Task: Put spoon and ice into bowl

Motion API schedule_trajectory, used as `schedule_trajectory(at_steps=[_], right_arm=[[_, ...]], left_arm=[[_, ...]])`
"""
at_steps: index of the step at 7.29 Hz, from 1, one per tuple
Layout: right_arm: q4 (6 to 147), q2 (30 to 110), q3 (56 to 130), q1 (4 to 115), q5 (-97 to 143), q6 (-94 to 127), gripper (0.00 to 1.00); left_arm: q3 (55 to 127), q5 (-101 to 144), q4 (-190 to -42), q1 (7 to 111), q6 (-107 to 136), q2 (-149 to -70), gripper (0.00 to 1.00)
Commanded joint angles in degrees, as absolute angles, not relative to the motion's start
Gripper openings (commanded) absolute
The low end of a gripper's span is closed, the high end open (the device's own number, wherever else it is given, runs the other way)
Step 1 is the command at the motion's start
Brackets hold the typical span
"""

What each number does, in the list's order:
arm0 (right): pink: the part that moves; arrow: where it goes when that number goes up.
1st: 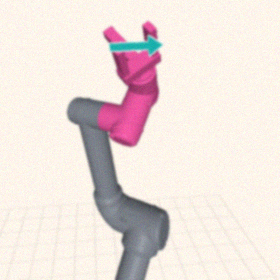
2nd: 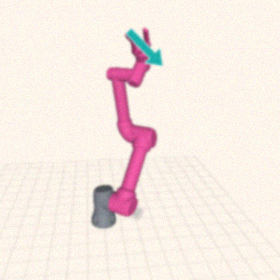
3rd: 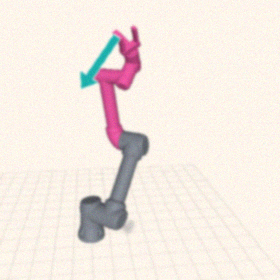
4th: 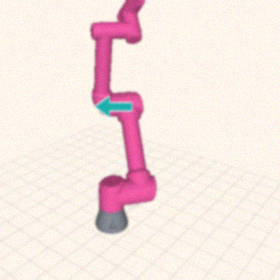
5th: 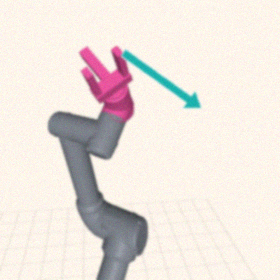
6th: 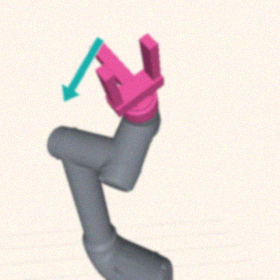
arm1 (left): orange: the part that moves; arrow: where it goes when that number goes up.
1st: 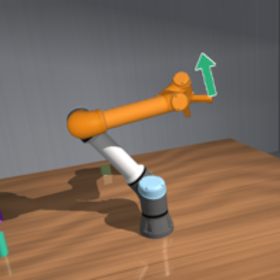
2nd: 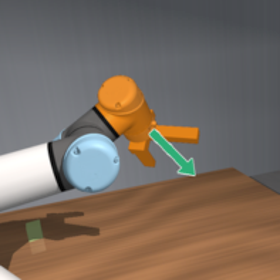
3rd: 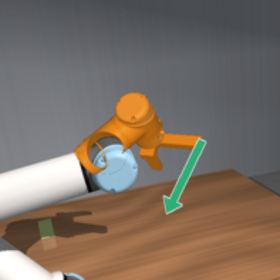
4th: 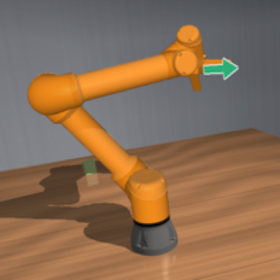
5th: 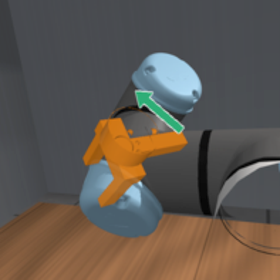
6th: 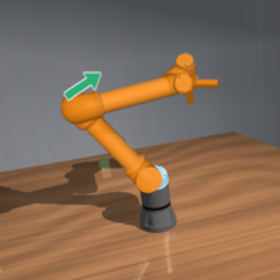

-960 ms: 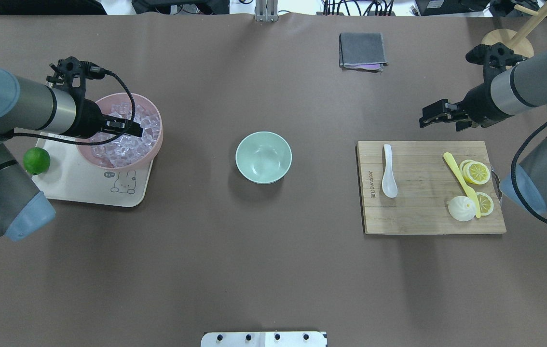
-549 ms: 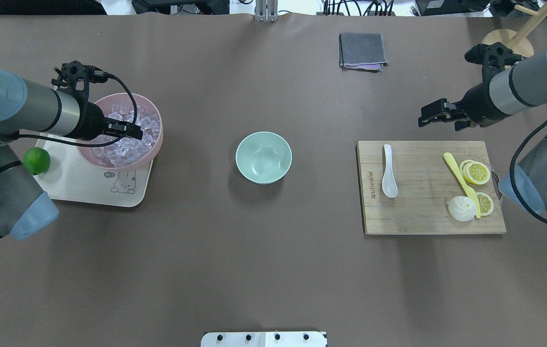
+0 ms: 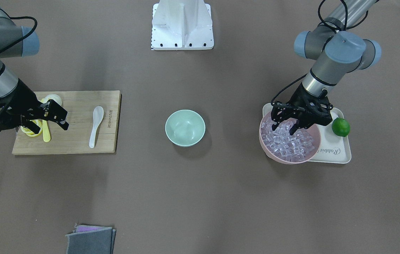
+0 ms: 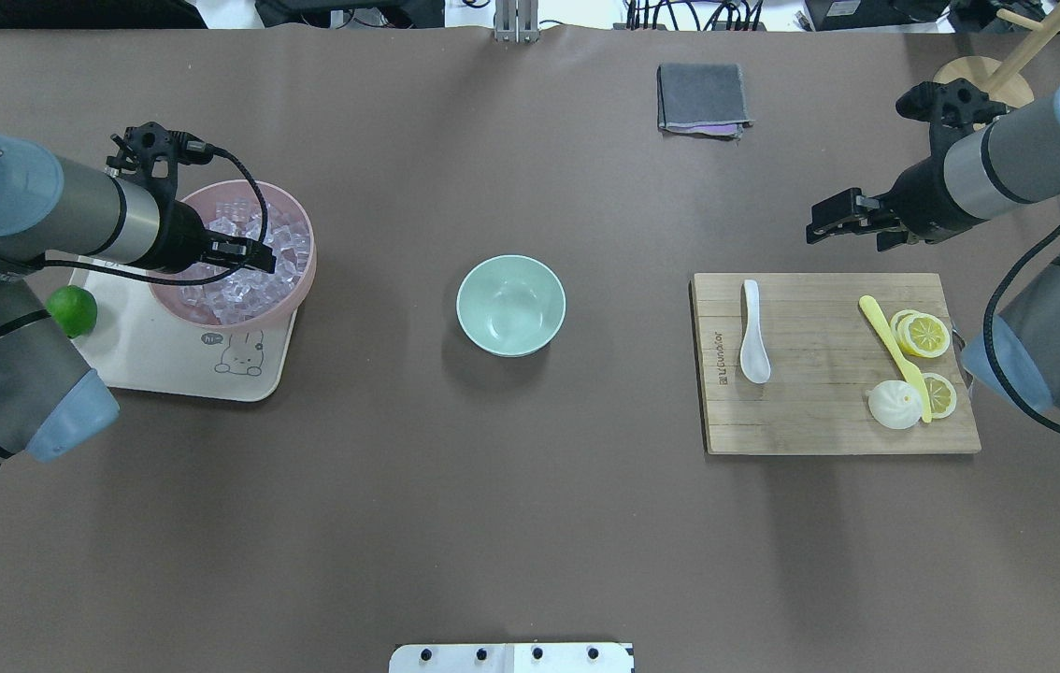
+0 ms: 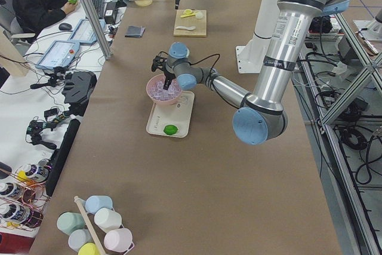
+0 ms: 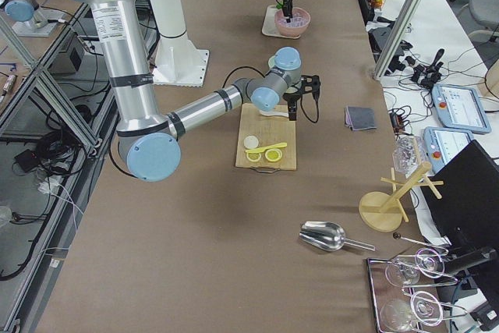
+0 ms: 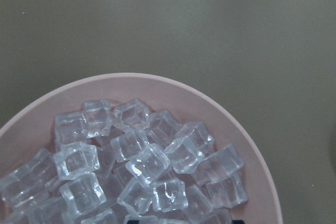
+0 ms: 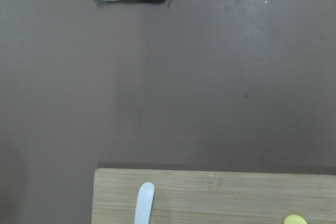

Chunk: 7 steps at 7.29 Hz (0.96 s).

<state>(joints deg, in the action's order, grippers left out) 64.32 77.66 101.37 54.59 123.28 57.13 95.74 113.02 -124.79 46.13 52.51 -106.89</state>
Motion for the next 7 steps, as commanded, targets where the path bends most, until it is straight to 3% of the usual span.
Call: schedule_trajectory(at_steps=[1, 4, 7], right_arm=[[64.6, 77.2, 101.3, 54.6, 123.4, 57.0, 1.0], [64.6, 77.2, 101.4, 54.6, 123.4, 57.1, 1.0], [64.7, 77.2, 101.4, 54.6, 123.4, 57.1, 1.0]], left_arm=[[94.8, 113.0, -124.6, 46.2, 52.5, -107.7, 0.66], [92.6, 113.0, -125.2, 46.6, 52.5, -109.1, 0.66], [92.5, 113.0, -125.2, 46.5, 52.5, -109.1, 0.58]])
